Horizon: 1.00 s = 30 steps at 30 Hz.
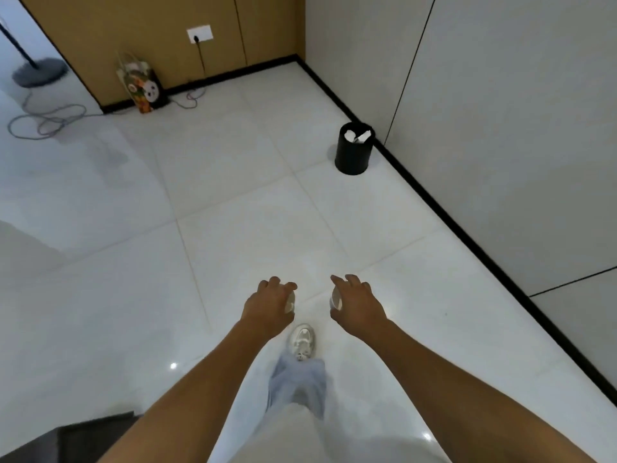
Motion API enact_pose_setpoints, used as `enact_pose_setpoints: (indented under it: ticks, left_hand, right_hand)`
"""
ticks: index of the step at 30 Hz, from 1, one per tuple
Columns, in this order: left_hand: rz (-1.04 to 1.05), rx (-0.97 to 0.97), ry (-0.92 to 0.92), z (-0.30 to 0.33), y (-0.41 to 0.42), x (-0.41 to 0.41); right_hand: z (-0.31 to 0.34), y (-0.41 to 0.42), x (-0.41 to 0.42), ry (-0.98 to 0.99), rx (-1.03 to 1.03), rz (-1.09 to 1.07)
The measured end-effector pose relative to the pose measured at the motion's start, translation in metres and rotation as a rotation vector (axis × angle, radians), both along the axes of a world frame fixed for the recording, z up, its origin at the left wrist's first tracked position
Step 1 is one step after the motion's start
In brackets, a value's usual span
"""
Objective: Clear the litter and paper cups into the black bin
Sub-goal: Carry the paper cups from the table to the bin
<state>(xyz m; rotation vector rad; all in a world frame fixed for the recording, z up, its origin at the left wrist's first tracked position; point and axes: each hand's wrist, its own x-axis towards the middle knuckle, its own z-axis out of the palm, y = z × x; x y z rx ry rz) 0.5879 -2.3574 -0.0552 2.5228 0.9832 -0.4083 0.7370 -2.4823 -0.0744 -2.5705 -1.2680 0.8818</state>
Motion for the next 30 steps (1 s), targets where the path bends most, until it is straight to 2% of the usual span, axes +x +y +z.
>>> enact_pose_setpoints:
  ticks: [9,17,23,30]
  left_hand:
    - [-0.126,0.028,0.017,0.017,0.163,0.152]
    - [-0.174,-0.022,0.010,0.021,0.253,0.284]
    - [-0.157,-0.036,-0.054,0.013,0.314,0.428]
    - [-0.135,-0.029,-0.028,0.012,0.385,0.571]
  right_hand:
    - [0.011,0.143,0.128,0.013,0.032,-0.145]
    - [0.009,0.224,0.252,0.038,-0.016,-0.228]
    - [-0.002,0.290,0.386,0.019,-0.005,-0.232]
    - [0.009,0.371,0.544,0.003,0.000,-0.218]
